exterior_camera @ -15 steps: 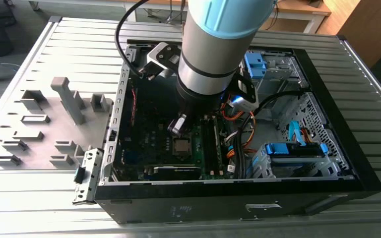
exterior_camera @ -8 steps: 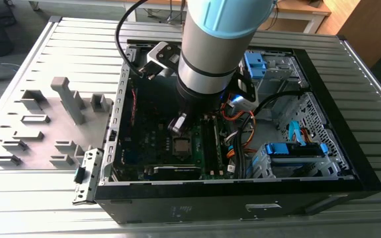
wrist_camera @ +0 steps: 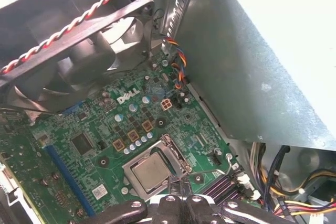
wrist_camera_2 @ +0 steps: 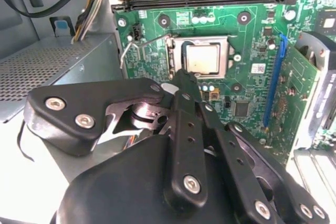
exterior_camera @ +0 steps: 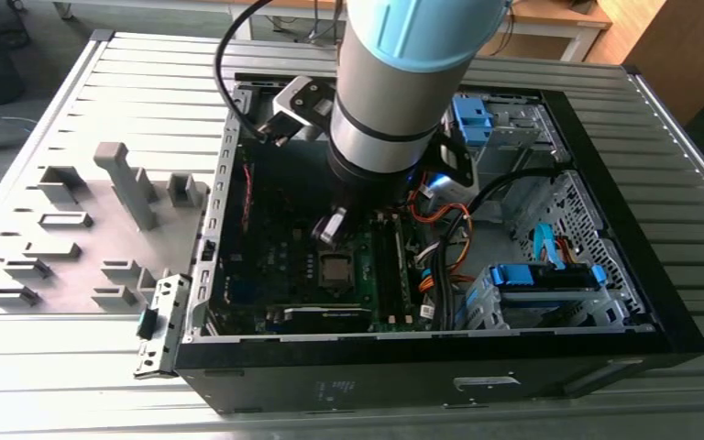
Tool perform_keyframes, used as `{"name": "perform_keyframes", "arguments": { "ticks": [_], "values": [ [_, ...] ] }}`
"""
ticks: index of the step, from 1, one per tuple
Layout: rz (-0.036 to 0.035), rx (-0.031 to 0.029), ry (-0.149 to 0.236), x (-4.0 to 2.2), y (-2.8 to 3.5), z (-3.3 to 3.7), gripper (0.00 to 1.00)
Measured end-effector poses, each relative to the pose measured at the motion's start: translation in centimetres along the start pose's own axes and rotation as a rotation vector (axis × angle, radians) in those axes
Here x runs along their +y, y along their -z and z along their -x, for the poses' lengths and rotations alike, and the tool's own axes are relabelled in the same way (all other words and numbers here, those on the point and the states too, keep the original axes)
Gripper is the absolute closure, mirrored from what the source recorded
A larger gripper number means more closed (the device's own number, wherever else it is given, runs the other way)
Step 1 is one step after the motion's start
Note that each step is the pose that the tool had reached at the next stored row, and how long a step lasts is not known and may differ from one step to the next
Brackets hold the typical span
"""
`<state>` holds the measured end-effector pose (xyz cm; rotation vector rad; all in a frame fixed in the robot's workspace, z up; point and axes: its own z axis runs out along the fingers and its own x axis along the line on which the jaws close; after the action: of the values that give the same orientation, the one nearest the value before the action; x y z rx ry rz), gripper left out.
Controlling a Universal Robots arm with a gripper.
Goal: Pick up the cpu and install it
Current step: 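Install the first cpu locking lever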
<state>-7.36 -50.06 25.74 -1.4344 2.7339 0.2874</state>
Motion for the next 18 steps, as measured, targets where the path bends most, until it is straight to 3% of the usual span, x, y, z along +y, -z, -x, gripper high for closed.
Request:
{"name": "perform_keyframes", "arguments": {
  "ticks": [11, 18],
  "values": [
    [0.0, 0.0001, 0.0, -0.45, -0.04, 0.84, 0.89],
    [-0.0001, 0.0001, 0.0, -0.46, -0.04, 0.9, 0.89]
  ]
}}
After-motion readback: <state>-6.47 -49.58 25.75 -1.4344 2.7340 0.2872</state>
